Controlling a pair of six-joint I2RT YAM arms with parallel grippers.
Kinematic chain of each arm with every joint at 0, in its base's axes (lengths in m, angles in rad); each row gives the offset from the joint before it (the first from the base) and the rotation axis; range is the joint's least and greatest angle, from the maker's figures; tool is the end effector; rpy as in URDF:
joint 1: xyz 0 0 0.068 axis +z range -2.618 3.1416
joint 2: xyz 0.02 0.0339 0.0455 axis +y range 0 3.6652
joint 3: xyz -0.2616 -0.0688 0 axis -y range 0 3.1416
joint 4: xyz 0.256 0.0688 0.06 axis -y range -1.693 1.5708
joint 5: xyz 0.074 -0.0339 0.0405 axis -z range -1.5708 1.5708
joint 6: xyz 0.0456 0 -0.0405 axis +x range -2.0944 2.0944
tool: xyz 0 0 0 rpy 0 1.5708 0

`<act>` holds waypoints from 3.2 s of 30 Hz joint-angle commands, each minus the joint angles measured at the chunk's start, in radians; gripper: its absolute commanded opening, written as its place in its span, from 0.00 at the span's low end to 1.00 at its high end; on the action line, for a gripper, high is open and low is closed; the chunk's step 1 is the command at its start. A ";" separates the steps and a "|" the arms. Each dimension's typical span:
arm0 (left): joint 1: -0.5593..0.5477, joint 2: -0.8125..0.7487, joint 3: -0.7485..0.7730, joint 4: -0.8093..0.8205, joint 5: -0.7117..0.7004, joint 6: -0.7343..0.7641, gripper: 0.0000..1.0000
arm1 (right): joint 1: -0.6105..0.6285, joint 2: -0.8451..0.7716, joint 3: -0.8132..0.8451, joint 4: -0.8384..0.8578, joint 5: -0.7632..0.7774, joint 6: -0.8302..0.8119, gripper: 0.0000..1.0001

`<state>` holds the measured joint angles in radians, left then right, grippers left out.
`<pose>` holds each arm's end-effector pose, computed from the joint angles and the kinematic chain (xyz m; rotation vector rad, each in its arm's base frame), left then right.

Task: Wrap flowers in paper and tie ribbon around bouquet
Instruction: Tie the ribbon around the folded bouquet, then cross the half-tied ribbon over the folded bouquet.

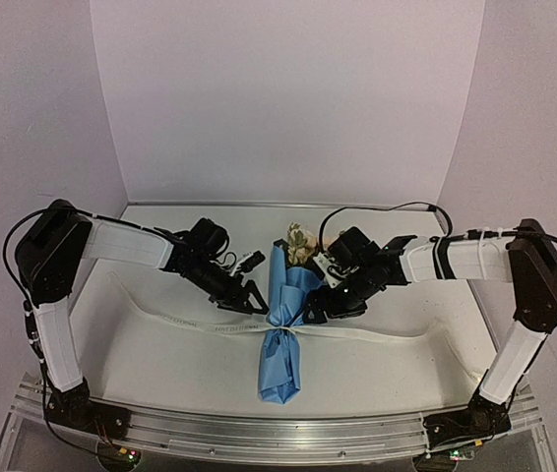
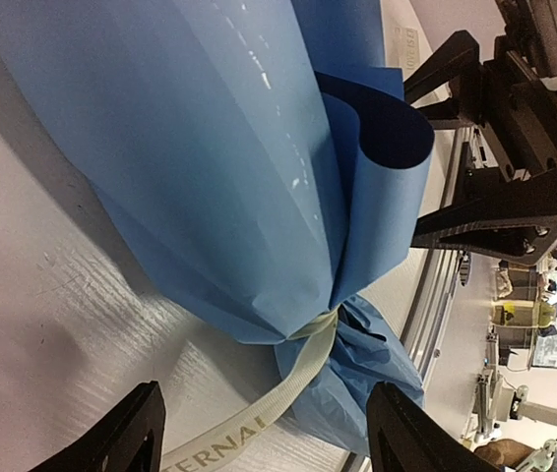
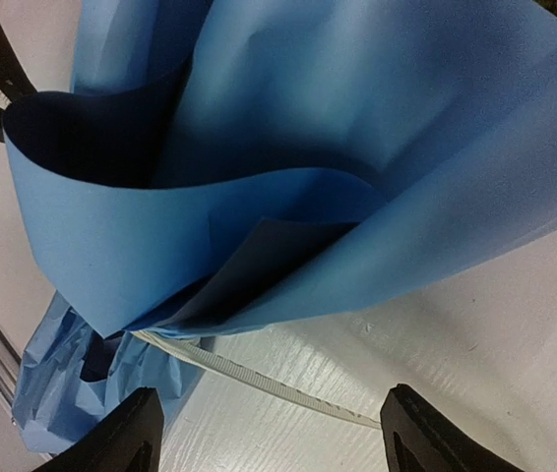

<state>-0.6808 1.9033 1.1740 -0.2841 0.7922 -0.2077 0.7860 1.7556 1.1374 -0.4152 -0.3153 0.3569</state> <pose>0.2844 -0.2722 0.1449 0.9360 2.5200 -1.3362 0.2526 0.2729 0.1704 -0.7039 2.6642 0.7781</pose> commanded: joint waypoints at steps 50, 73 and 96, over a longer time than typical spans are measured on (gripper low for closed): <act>-0.183 -0.026 0.086 -0.147 0.079 0.095 0.21 | -0.048 -0.327 -0.161 -0.017 0.183 0.025 0.84; -0.181 0.207 0.344 0.119 0.315 -0.196 0.15 | -0.048 -0.413 -0.261 0.026 0.229 0.108 0.83; -0.180 0.278 0.470 -0.029 0.343 -0.258 0.00 | 0.114 -0.302 -0.345 0.458 0.124 0.311 0.65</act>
<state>-0.8608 2.1789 1.5967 -0.2725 1.1088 -0.4722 0.8787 1.4098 0.7407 -0.0338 -0.2031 0.6317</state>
